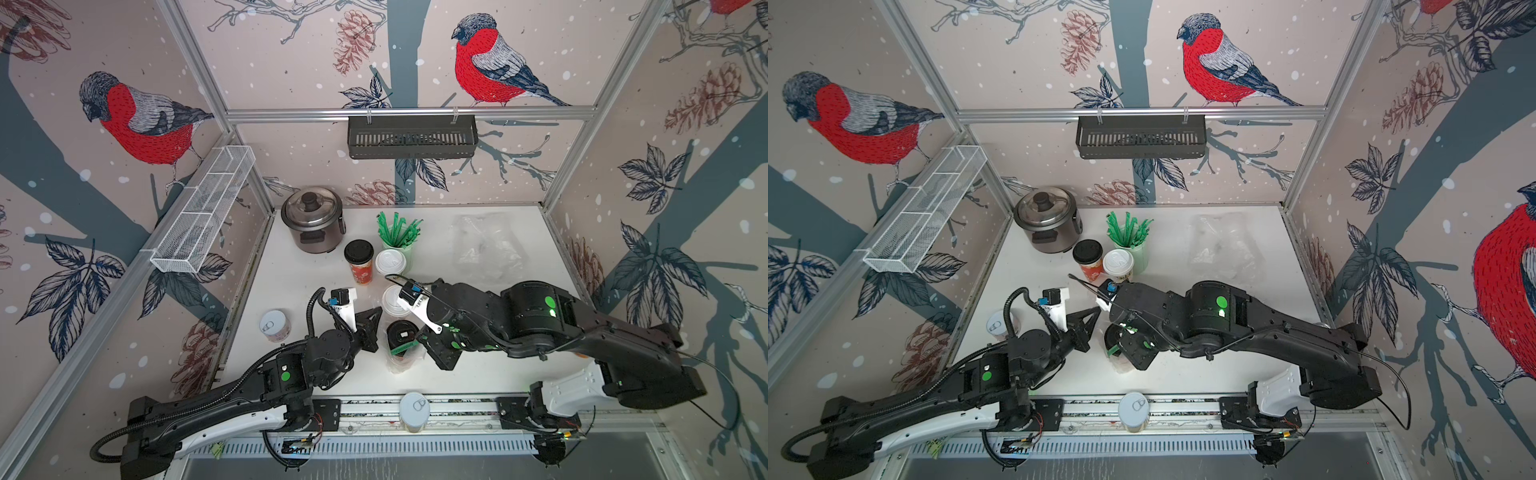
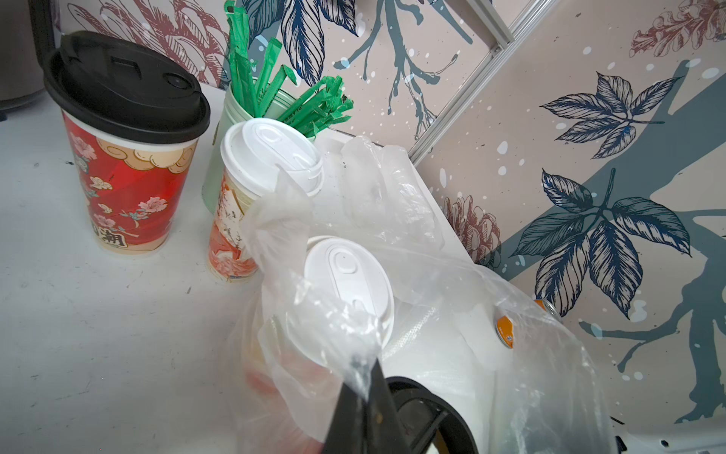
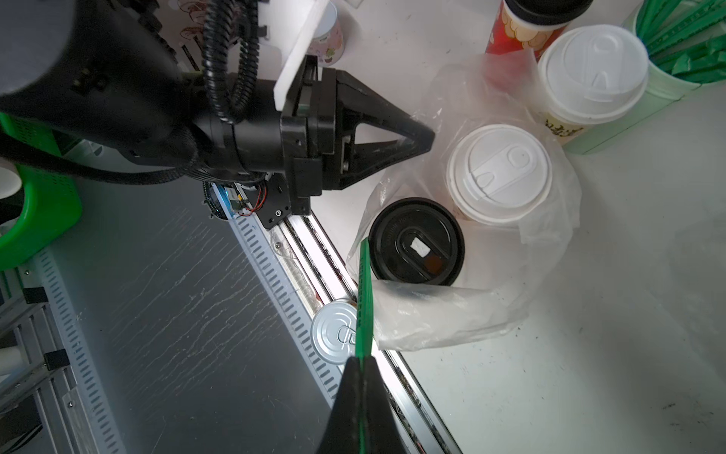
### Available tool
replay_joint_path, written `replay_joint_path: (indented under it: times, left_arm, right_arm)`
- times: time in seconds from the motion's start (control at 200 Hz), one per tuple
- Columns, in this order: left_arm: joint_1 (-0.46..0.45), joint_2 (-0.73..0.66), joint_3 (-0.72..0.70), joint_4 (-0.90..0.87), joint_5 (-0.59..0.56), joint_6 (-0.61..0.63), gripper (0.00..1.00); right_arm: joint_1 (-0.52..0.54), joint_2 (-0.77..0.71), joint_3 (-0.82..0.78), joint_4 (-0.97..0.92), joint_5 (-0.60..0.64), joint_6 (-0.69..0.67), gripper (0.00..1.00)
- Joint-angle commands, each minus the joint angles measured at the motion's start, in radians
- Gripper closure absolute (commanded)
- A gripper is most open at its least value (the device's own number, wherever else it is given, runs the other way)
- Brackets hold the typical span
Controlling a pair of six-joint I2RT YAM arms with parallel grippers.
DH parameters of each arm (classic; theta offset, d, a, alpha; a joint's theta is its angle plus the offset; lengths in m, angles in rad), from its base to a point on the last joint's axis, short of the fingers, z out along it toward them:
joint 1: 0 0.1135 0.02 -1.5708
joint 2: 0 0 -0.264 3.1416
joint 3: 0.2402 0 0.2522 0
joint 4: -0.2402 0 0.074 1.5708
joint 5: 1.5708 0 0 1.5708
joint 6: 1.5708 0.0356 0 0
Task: Pack milk tea into plastic carrier bags
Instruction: Place the straw in the plastic carrier bag.
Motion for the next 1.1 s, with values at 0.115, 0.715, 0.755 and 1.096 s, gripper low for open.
replay_joint_path:
  times: [0.115, 0.715, 0.755, 1.096]
  left_arm:
    - [0.001, 0.002, 0.001, 0.041, 0.016, 0.009, 1.00]
    - [0.000, 0.017, -0.007, 0.069, 0.030, 0.010, 1.00]
    - [0.001, 0.017, -0.009, 0.072, 0.030, 0.010, 1.00]
    - [0.001, 0.017, -0.011, 0.073, 0.026, 0.006, 1.00]
  right_arm:
    - [-0.066, 0.019, -0.010, -0.052, -0.033, -0.026, 1.00]
    - [-0.116, 0.196, 0.045, -0.047, -0.172, -0.152, 0.84]
    - [-0.117, 0.205, 0.040, -0.045, -0.174, -0.155, 0.80]
    - [-0.122, 0.206, 0.024, 0.049, -0.177, -0.169, 0.72]
